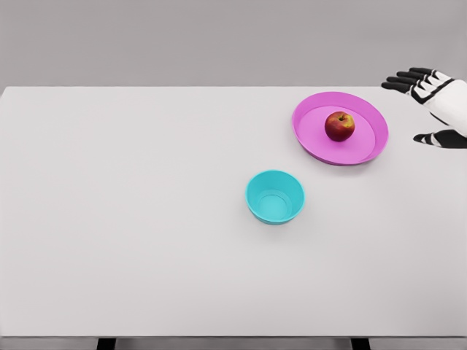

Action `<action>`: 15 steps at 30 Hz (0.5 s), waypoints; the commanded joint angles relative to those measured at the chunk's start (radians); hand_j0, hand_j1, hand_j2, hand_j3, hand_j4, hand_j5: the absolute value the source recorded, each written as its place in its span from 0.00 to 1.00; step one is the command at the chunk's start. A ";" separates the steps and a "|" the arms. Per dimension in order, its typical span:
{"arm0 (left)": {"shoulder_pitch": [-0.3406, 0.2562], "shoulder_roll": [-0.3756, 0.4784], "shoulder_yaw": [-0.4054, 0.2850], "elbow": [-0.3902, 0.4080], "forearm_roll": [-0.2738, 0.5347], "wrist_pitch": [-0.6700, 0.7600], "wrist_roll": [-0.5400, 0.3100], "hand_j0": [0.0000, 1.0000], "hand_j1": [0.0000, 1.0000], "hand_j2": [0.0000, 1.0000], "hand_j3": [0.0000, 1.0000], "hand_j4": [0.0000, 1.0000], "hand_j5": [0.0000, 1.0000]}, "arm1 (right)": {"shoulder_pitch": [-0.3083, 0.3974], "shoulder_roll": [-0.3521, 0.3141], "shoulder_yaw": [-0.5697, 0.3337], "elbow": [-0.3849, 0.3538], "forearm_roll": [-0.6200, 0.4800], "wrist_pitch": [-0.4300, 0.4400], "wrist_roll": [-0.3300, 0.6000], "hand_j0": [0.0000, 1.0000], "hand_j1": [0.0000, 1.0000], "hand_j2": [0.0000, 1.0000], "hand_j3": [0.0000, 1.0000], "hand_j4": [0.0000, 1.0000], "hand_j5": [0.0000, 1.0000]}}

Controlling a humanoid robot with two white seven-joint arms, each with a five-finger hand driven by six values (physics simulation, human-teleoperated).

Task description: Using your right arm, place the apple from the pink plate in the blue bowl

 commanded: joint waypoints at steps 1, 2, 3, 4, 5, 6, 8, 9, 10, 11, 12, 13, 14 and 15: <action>0.000 0.000 0.000 0.000 0.000 0.000 0.000 1.00 1.00 1.00 1.00 1.00 1.00 | 0.000 -0.002 0.001 -0.002 -0.006 0.000 0.000 1.00 1.00 1.00 1.00 1.00 1.00; 0.000 0.000 0.000 0.000 0.000 0.000 0.000 1.00 1.00 1.00 1.00 1.00 1.00 | 0.000 -0.002 -0.001 -0.002 -0.007 0.000 0.000 1.00 1.00 1.00 1.00 1.00 1.00; 0.000 0.000 0.000 0.000 0.000 0.000 0.000 1.00 1.00 1.00 1.00 1.00 1.00 | 0.000 0.000 -0.002 0.014 -0.010 0.000 -0.002 1.00 1.00 1.00 1.00 1.00 1.00; 0.000 0.000 0.000 0.000 0.000 0.000 0.000 1.00 1.00 1.00 1.00 1.00 1.00 | -0.002 0.000 -0.010 0.044 -0.012 0.000 -0.002 1.00 1.00 1.00 1.00 1.00 1.00; 0.000 0.000 0.000 0.000 0.000 0.000 0.000 1.00 1.00 1.00 1.00 1.00 1.00 | -0.002 0.001 -0.020 0.078 -0.012 0.000 -0.002 1.00 1.00 1.00 1.00 1.00 1.00; 0.000 0.000 0.000 0.000 0.000 0.000 0.000 1.00 1.00 1.00 1.00 1.00 1.00 | -0.003 0.019 -0.031 0.147 -0.010 0.000 0.000 1.00 1.00 1.00 1.00 1.00 1.00; 0.000 0.000 0.000 0.000 0.000 0.000 0.000 1.00 1.00 1.00 1.00 1.00 1.00 | -0.012 0.056 -0.030 0.190 -0.004 0.000 0.066 1.00 1.00 1.00 1.00 1.00 1.00; 0.000 0.000 0.000 0.000 0.000 0.000 0.000 1.00 1.00 1.00 1.00 1.00 1.00 | -0.038 0.059 -0.030 0.190 -0.002 0.000 0.203 1.00 1.00 1.00 1.00 1.00 1.00; 0.000 0.000 0.000 0.000 0.000 0.000 0.000 1.00 1.00 1.00 1.00 1.00 1.00 | -0.075 0.064 -0.030 0.196 -0.002 0.000 0.322 1.00 1.00 1.00 1.00 1.00 1.00; 0.000 0.000 0.000 0.000 0.000 0.000 0.000 1.00 1.00 1.00 1.00 1.00 1.00 | -0.109 0.084 -0.030 0.202 -0.002 0.000 0.440 1.00 1.00 1.00 1.00 1.00 1.00; 0.000 0.000 0.000 0.000 0.000 0.000 0.000 1.00 1.00 1.00 1.00 1.00 1.00 | -0.149 0.118 -0.030 0.219 -0.002 0.000 0.566 1.00 1.00 1.00 1.00 1.00 1.00; 0.000 0.000 0.000 0.000 0.000 0.000 0.000 1.00 1.00 1.00 1.00 1.00 1.00 | -0.170 0.130 -0.027 0.227 -0.002 0.000 0.612 1.00 1.00 1.00 1.00 1.00 1.00; 0.000 0.000 0.000 0.000 0.000 0.000 0.000 1.00 1.00 1.00 1.00 1.00 1.00 | -0.176 0.131 -0.024 0.227 -0.002 0.000 0.615 1.00 1.00 1.00 1.00 1.00 1.00; 0.000 0.000 0.000 0.000 0.000 0.000 0.000 1.00 1.00 1.00 1.00 1.00 1.00 | -0.179 0.138 -0.021 0.228 -0.002 0.000 0.613 1.00 1.00 1.00 1.00 1.00 1.00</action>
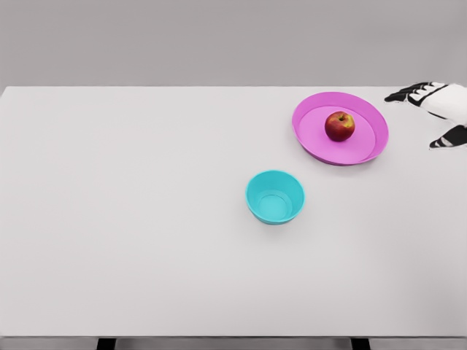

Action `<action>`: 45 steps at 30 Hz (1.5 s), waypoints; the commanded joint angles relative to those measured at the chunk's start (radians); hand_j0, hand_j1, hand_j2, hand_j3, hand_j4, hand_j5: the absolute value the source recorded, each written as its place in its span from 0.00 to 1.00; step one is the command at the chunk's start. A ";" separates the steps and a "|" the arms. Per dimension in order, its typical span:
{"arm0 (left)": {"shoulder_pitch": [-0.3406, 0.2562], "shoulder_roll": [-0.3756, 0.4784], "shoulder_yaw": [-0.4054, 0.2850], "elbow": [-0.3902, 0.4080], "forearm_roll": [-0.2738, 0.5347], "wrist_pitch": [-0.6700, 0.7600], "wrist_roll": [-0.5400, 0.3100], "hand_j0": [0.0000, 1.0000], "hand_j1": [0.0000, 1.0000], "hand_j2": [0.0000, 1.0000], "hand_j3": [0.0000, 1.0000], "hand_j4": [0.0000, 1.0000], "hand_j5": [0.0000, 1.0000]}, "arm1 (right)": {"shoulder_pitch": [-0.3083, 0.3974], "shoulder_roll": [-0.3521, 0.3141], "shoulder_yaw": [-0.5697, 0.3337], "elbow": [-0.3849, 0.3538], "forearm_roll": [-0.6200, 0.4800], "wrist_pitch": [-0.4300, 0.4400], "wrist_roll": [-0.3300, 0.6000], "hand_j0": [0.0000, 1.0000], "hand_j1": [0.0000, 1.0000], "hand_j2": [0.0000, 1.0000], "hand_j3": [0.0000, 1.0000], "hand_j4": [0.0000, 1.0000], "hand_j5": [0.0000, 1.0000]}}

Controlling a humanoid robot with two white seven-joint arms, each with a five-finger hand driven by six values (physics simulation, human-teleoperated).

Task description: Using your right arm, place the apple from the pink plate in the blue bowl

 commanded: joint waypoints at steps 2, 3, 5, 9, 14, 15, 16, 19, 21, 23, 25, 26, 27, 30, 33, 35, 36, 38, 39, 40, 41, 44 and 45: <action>0.000 0.000 0.000 0.000 0.000 0.000 0.000 1.00 1.00 1.00 1.00 1.00 1.00 | -0.066 0.055 0.071 0.074 -0.003 0.001 0.095 1.00 1.00 1.00 1.00 1.00 1.00; 0.000 0.000 0.000 0.000 0.000 0.000 0.000 1.00 1.00 1.00 1.00 1.00 1.00 | -0.141 0.089 0.143 0.132 -0.002 0.001 0.096 1.00 1.00 1.00 1.00 1.00 1.00; 0.000 0.000 0.000 0.000 0.000 0.000 0.000 1.00 1.00 1.00 1.00 1.00 1.00 | -0.233 0.141 0.256 0.223 0.000 0.001 0.096 1.00 1.00 1.00 1.00 1.00 1.00; 0.000 0.000 0.000 0.000 0.000 0.000 0.000 1.00 1.00 1.00 1.00 1.00 1.00 | -0.298 0.207 0.341 0.292 -0.002 0.001 0.096 1.00 1.00 1.00 1.00 1.00 1.00; 0.000 0.000 0.000 0.000 0.000 0.000 0.000 1.00 1.00 1.00 1.00 1.00 1.00 | -0.388 0.259 0.408 0.398 0.000 0.001 0.096 1.00 1.00 1.00 1.00 1.00 1.00; 0.000 0.000 0.000 0.000 0.000 0.000 0.000 1.00 1.00 1.00 1.00 1.00 1.00 | -0.403 0.271 0.408 0.425 0.000 0.001 0.096 1.00 1.00 1.00 1.00 1.00 1.00; 0.000 0.000 0.000 0.000 0.000 0.000 0.000 1.00 1.00 1.00 1.00 1.00 1.00 | -0.416 0.286 0.410 0.447 0.001 0.001 0.096 1.00 1.00 1.00 1.00 1.00 1.00; 0.000 0.000 0.000 0.000 0.000 0.000 0.000 1.00 1.00 1.00 1.00 1.00 1.00 | -0.440 0.328 0.410 0.508 0.037 0.001 0.095 1.00 1.00 1.00 1.00 1.00 1.00; 0.000 0.000 0.000 0.000 0.000 0.000 0.000 1.00 1.00 1.00 1.00 1.00 1.00 | -0.440 0.346 0.410 0.534 0.038 0.001 0.095 1.00 1.00 1.00 1.00 1.00 1.00; 0.000 0.000 0.000 0.000 0.000 0.000 0.000 1.00 1.00 1.00 1.00 1.00 1.00 | -0.440 0.366 0.410 0.545 0.063 0.001 0.095 1.00 1.00 1.00 1.00 1.00 1.00; 0.000 0.000 0.000 0.000 0.000 0.000 0.000 1.00 1.00 1.00 1.00 1.00 1.00 | -0.457 0.385 0.410 0.586 0.070 0.001 0.095 1.00 1.00 1.00 1.00 1.00 1.00; 0.000 0.000 0.000 0.000 0.000 0.000 0.000 1.00 1.00 1.00 1.00 1.00 1.00 | -0.466 0.398 0.410 0.612 0.075 0.001 0.095 1.00 1.00 1.00 1.00 1.00 1.00; 0.000 0.000 0.000 0.000 0.000 0.000 0.000 1.00 1.00 1.00 1.00 1.00 1.00 | -0.473 0.411 0.410 0.648 0.087 0.001 0.095 1.00 1.00 1.00 1.00 1.00 1.00; 0.000 0.000 0.000 0.000 0.000 0.000 0.000 1.00 1.00 1.00 1.00 1.00 1.00 | -0.483 0.429 0.410 0.698 0.099 0.001 0.095 1.00 1.00 1.00 1.00 1.00 1.00; 0.000 0.000 0.000 0.000 0.000 0.000 0.000 1.00 1.00 1.00 1.00 1.00 1.00 | -0.483 0.437 0.416 0.701 0.112 0.001 0.095 1.00 1.00 1.00 1.00 1.00 1.00; 0.000 0.000 0.000 0.000 0.000 0.000 0.001 1.00 1.00 1.00 1.00 1.00 1.00 | -0.483 0.452 0.416 0.718 0.113 0.001 0.095 1.00 1.00 1.00 1.00 1.00 1.00; 0.000 0.000 0.000 0.000 0.000 0.000 0.000 1.00 1.00 1.00 1.00 1.00 1.00 | -0.486 0.452 0.427 0.718 0.115 0.001 0.095 1.00 1.00 1.00 1.00 1.00 1.00; 0.000 0.000 0.000 0.000 0.000 0.000 0.000 1.00 1.00 1.00 1.00 1.00 1.00 | -0.496 0.458 0.444 0.721 0.113 0.001 0.095 1.00 1.00 1.00 1.00 1.00 1.00; 0.000 0.000 0.000 0.000 0.000 0.000 0.001 1.00 1.00 1.00 1.00 1.00 1.00 | -0.500 0.464 0.445 0.724 0.113 0.001 0.095 1.00 1.00 1.00 1.00 1.00 1.00; 0.000 0.000 0.000 0.000 0.000 0.000 0.000 1.00 1.00 1.00 1.00 1.00 1.00 | -0.500 0.466 0.447 0.732 0.113 0.001 0.095 1.00 1.00 1.00 1.00 1.00 1.00; 0.000 0.000 0.000 0.000 0.000 0.000 0.000 1.00 1.00 1.00 1.00 1.00 1.00 | -0.500 0.466 0.447 0.735 0.115 0.001 0.093 1.00 1.00 1.00 1.00 1.00 1.00; 0.000 0.000 0.000 0.000 0.000 0.000 0.000 1.00 1.00 1.00 1.00 1.00 1.00 | -0.500 0.466 0.453 0.741 0.115 0.001 0.093 1.00 1.00 1.00 1.00 1.00 1.00; 0.000 0.000 0.000 0.000 0.000 0.000 0.000 1.00 1.00 1.00 1.00 1.00 1.00 | -0.500 0.466 0.459 0.744 0.115 0.001 0.093 1.00 1.00 1.00 1.00 1.00 1.00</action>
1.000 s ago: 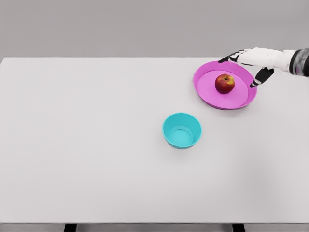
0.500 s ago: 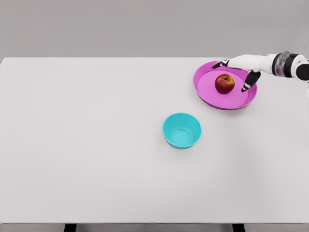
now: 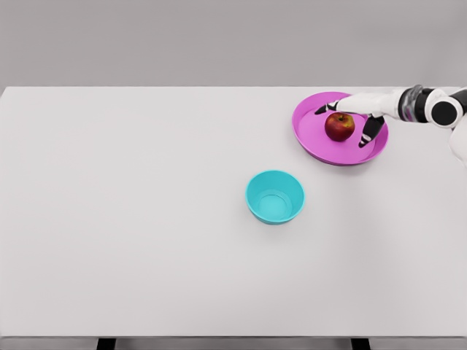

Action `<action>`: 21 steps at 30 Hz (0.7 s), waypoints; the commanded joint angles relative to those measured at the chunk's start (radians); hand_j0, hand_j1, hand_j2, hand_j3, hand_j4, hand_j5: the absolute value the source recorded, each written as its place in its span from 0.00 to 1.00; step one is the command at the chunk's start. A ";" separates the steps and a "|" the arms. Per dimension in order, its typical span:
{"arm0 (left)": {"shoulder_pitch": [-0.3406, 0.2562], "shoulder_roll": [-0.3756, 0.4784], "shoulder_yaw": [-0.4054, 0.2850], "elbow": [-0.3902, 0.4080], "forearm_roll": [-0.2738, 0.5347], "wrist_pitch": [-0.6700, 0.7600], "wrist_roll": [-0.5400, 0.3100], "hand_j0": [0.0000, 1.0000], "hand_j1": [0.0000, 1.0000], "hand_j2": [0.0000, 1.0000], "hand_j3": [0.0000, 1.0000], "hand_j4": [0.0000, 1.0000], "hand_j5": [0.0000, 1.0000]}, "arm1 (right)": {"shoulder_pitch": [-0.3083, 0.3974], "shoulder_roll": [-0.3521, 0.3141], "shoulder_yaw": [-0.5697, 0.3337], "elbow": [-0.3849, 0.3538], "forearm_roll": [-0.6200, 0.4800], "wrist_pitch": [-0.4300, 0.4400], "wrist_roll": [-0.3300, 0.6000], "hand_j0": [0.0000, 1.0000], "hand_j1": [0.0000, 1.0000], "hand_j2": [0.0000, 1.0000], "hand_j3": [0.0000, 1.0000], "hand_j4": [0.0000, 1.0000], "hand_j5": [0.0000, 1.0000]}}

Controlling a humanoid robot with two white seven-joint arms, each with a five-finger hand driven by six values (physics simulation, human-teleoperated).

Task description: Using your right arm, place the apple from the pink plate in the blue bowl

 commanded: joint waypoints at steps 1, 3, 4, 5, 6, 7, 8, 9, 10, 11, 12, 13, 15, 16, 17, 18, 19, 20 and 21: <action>0.000 0.000 0.000 0.000 0.000 0.000 0.000 1.00 1.00 1.00 1.00 1.00 1.00 | 0.000 0.000 0.004 0.006 -0.005 0.002 -0.001 1.00 1.00 1.00 1.00 1.00 1.00; 0.000 0.000 0.000 0.000 0.000 0.000 0.000 1.00 1.00 1.00 1.00 1.00 1.00 | 0.000 0.000 0.004 0.006 -0.005 0.002 -0.001 0.97 0.97 0.97 0.97 0.97 0.97; 0.000 0.000 0.000 0.000 0.000 0.000 0.000 1.00 1.00 1.00 1.00 1.00 1.00 | 0.000 0.000 0.004 0.011 -0.005 0.002 -0.001 0.84 0.84 0.84 0.84 0.84 0.84; 0.000 0.000 0.000 0.000 0.000 0.000 0.000 1.00 1.00 1.00 1.00 1.00 1.00 | 0.000 0.000 0.004 0.011 0.003 0.002 -0.001 0.72 0.72 0.72 0.72 0.72 0.72; 0.000 0.000 0.000 0.000 0.000 0.000 0.000 1.00 1.00 1.00 1.00 1.00 1.00 | 0.000 0.000 0.004 0.011 0.008 0.002 -0.001 0.64 0.64 0.64 0.64 0.64 0.64; 0.000 0.000 0.000 0.000 0.000 0.000 0.000 1.00 1.00 1.00 1.00 1.00 1.00 | 0.002 0.000 0.004 0.009 0.008 0.002 -0.001 0.55 0.55 0.55 0.55 0.55 0.55; 0.000 0.000 0.000 0.000 0.000 0.000 0.000 1.00 1.00 1.00 1.00 1.00 1.00 | 0.002 0.000 0.006 0.009 0.009 0.002 -0.001 0.51 0.51 0.51 0.51 0.51 0.51; 0.000 0.000 0.000 0.000 0.000 0.000 0.000 1.00 1.00 1.00 1.00 1.00 1.00 | 0.002 0.000 0.006 0.009 0.017 0.002 -0.001 0.49 0.49 0.49 0.49 0.49 0.49; 0.000 0.000 0.000 0.000 0.000 0.000 0.000 1.00 1.00 1.00 1.00 1.00 1.00 | 0.002 0.000 0.006 0.008 0.023 0.002 -0.001 0.46 0.46 0.46 0.46 0.46 0.46; 0.000 0.000 0.000 0.000 0.000 0.000 0.000 1.00 1.00 1.00 1.00 1.00 1.00 | 0.000 0.000 0.004 0.008 0.023 0.002 -0.001 0.45 0.45 0.45 0.45 0.45 0.45; 0.000 0.000 0.000 0.000 0.000 0.000 0.000 1.00 1.00 1.00 1.00 1.00 1.00 | 0.000 0.000 0.004 0.008 0.023 0.002 -0.001 0.45 0.45 0.45 0.45 0.45 0.45; 0.000 0.000 0.000 0.000 0.000 0.000 0.000 1.00 1.00 1.00 1.00 1.00 1.00 | 0.000 0.000 0.004 0.008 0.023 0.002 -0.001 0.43 0.43 0.43 0.43 0.43 0.43; 0.000 0.000 0.000 0.000 0.000 0.000 0.001 1.00 1.00 1.00 1.00 1.00 1.00 | 0.000 -0.002 0.004 0.005 0.023 0.002 -0.001 0.43 0.43 0.43 0.43 0.43 0.43; 0.000 0.000 0.000 0.000 0.000 0.000 0.000 1.00 1.00 1.00 1.00 1.00 1.00 | -0.002 -0.002 0.001 0.000 0.021 0.002 -0.001 0.43 0.43 0.43 0.43 0.43 0.43; 0.000 0.000 0.000 0.000 0.000 0.000 0.000 1.00 1.00 1.00 1.00 1.00 1.00 | -0.008 -0.005 0.001 -0.006 0.021 0.002 -0.001 0.43 0.43 0.43 0.43 0.43 0.43; 0.000 0.000 0.000 0.000 0.000 0.000 0.000 1.00 1.00 1.00 1.00 1.00 1.00 | -0.009 -0.009 -0.002 -0.009 0.020 0.002 -0.001 0.43 0.43 0.43 0.43 0.43 0.43; 0.000 0.000 0.000 0.000 0.000 0.000 0.000 1.00 1.00 1.00 1.00 1.00 1.00 | -0.015 -0.012 -0.003 -0.018 0.020 0.002 -0.001 0.43 0.43 0.43 0.43 0.43 0.43; 0.000 0.000 0.000 0.000 0.000 0.000 0.000 1.00 1.00 1.00 1.00 1.00 1.00 | -0.015 -0.014 -0.005 -0.028 0.020 0.002 -0.001 0.43 0.43 0.43 0.43 0.43 0.43; 0.000 0.000 0.000 0.000 0.000 0.000 0.000 1.00 1.00 1.00 1.00 1.00 1.00 | -0.017 -0.016 -0.005 -0.051 0.018 0.002 -0.001 0.43 0.43 0.43 0.43 0.43 0.43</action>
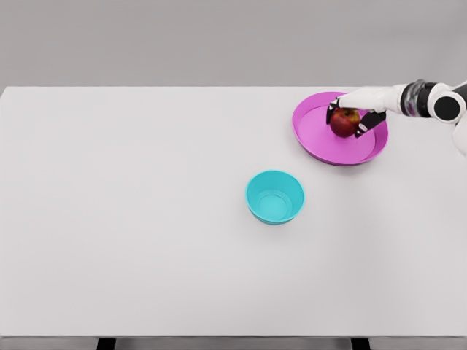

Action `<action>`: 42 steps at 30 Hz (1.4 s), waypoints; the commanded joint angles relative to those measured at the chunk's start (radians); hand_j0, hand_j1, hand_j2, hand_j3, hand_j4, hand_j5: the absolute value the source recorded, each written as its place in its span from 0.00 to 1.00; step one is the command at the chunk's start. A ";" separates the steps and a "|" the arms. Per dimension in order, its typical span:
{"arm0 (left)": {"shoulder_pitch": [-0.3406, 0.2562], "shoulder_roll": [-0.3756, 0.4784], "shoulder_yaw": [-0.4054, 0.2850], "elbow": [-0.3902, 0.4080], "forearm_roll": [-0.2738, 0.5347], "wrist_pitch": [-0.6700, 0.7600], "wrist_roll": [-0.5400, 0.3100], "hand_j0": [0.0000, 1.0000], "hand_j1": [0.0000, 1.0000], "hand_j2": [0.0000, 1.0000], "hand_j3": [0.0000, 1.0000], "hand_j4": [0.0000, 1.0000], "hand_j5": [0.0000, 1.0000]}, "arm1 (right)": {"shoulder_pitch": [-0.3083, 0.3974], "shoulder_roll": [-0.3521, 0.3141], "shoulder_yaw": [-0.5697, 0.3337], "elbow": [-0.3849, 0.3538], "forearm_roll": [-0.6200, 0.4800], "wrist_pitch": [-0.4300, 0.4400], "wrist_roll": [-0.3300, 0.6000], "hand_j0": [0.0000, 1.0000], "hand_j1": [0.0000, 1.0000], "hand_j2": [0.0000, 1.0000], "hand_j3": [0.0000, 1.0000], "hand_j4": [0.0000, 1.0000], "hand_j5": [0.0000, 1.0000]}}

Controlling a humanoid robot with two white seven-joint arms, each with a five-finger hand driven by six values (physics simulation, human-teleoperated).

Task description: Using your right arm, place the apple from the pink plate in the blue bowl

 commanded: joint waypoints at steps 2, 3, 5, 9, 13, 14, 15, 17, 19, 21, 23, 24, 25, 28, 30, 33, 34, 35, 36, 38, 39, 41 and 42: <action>0.000 0.000 0.000 0.000 0.000 0.000 0.000 1.00 1.00 1.00 1.00 1.00 1.00 | 0.002 -0.030 -0.007 -0.069 -0.008 0.003 0.000 0.43 0.43 0.43 0.43 0.43 0.43; 0.000 0.000 0.000 0.000 0.000 0.000 0.000 1.00 1.00 1.00 1.00 1.00 1.00 | 0.006 -0.065 -0.008 -0.128 -0.011 0.003 0.002 0.43 0.43 0.43 0.43 0.43 0.43; 0.000 0.000 0.000 0.000 0.000 0.000 0.000 1.00 1.00 1.00 1.00 1.00 1.00 | 0.017 -0.111 -0.010 -0.224 -0.011 0.003 0.000 0.43 0.43 0.43 0.43 0.43 0.43; 0.000 0.000 0.000 0.000 0.000 0.000 0.000 1.00 1.00 1.00 1.00 1.00 1.00 | 0.031 -0.156 -0.012 -0.307 -0.011 0.003 0.000 0.43 0.43 0.43 0.43 0.43 0.43; 0.000 0.000 0.000 0.000 0.000 0.000 0.000 1.00 1.00 1.00 1.00 1.00 1.00 | 0.090 -0.216 -0.012 -0.502 -0.011 0.003 0.002 0.44 0.44 0.44 0.44 0.44 0.44; 0.000 0.000 0.000 0.000 0.000 0.000 0.000 1.00 1.00 1.00 1.00 1.00 1.00 | 0.104 -0.225 -0.012 -0.553 -0.011 0.003 0.002 0.44 0.44 0.44 0.44 0.44 0.44; 0.000 0.000 0.000 0.000 0.000 0.000 0.000 1.00 1.00 1.00 1.00 1.00 1.00 | 0.118 -0.234 -0.012 -0.594 -0.011 0.003 0.002 0.44 0.44 0.44 0.44 0.44 0.44; 0.000 0.000 0.000 0.000 0.000 0.000 0.000 1.00 1.00 1.00 1.00 1.00 1.00 | 0.126 -0.240 -0.012 -0.625 -0.011 0.003 0.002 0.44 0.44 0.44 0.44 0.44 0.44; 0.000 0.000 0.000 0.000 0.000 0.000 0.000 1.00 1.00 1.00 1.00 1.00 1.00 | 0.136 -0.242 -0.012 -0.652 -0.011 0.003 0.002 0.44 0.44 0.44 0.44 0.44 0.44; 0.000 0.000 0.000 0.000 0.000 0.000 0.000 1.00 1.00 1.00 1.00 1.00 1.00 | 0.149 -0.245 -0.010 -0.689 -0.011 0.003 0.002 0.44 0.44 0.44 0.44 0.44 0.44; 0.000 0.000 0.000 0.000 0.000 0.000 0.000 1.00 1.00 1.00 1.00 1.00 1.00 | 0.167 -0.251 -0.010 -0.751 -0.011 0.003 0.002 0.44 0.44 0.44 0.44 0.44 0.44; 0.000 0.000 0.000 0.000 0.000 0.000 0.000 1.00 1.00 1.00 1.00 1.00 1.00 | 0.167 -0.257 -0.010 -0.783 -0.011 0.003 0.002 0.44 0.44 0.44 0.44 0.44 0.44; 0.000 0.000 0.000 0.000 0.000 0.000 0.000 1.00 1.00 1.00 1.00 1.00 1.00 | 0.179 -0.263 -0.010 -0.813 -0.011 0.003 0.002 0.44 0.44 0.44 0.44 0.44 0.44; 0.000 0.000 0.000 0.000 0.000 0.000 0.000 1.00 1.00 1.00 1.00 1.00 1.00 | 0.192 -0.265 -0.008 -0.881 -0.012 0.003 0.002 0.45 0.45 0.45 0.45 0.45 0.45; 0.000 0.000 0.000 0.000 0.000 0.000 0.000 1.00 1.00 1.00 1.00 1.00 1.00 | 0.206 -0.266 -0.008 -0.912 -0.012 0.003 0.002 0.45 0.45 0.45 0.45 0.45 0.45; 0.000 0.000 0.000 0.000 0.000 0.000 0.000 1.00 1.00 1.00 1.00 1.00 1.00 | 0.241 -0.274 -0.007 -0.982 -0.012 0.003 0.002 0.45 0.45 0.45 0.45 0.45 0.45; 0.000 0.000 0.000 0.000 0.000 0.000 0.000 1.00 1.00 1.00 1.00 1.00 1.00 | 0.253 -0.274 -0.007 -0.996 -0.012 0.003 0.002 0.46 0.46 0.46 0.46 0.46 0.46; 0.000 0.000 0.000 0.000 0.000 0.000 0.000 1.00 1.00 1.00 1.00 1.00 1.00 | 0.256 -0.272 -0.007 -1.005 -0.012 0.003 0.002 0.46 0.46 0.46 0.46 0.46 0.46; 0.000 0.000 0.000 0.000 0.000 0.000 0.000 1.00 1.00 1.00 1.00 1.00 1.00 | 0.273 -0.271 -0.007 -1.014 -0.012 0.003 0.002 0.46 0.46 0.46 0.46 0.46 0.46; 0.000 0.000 0.000 0.000 0.000 0.000 0.000 1.00 1.00 1.00 1.00 1.00 1.00 | 0.279 -0.272 -0.007 -1.039 -0.012 0.003 0.002 0.45 0.45 0.45 0.45 0.45 0.45; 0.000 0.000 0.000 0.000 0.000 0.000 0.000 1.00 1.00 1.00 1.00 1.00 1.00 | 0.282 -0.271 -0.007 -1.048 -0.012 0.003 0.002 0.45 0.45 0.45 0.45 0.45 0.45; 0.000 0.000 0.000 0.000 0.000 0.000 0.000 1.00 1.00 1.00 1.00 1.00 1.00 | 0.293 -0.271 -0.005 -1.050 -0.012 0.003 0.002 0.45 0.45 0.45 0.45 0.45 0.45; 0.000 0.000 0.000 0.000 0.000 0.000 0.000 1.00 1.00 1.00 1.00 1.00 1.00 | 0.295 -0.266 -0.004 -1.050 -0.012 0.003 0.002 0.45 0.45 0.45 0.45 0.45 0.45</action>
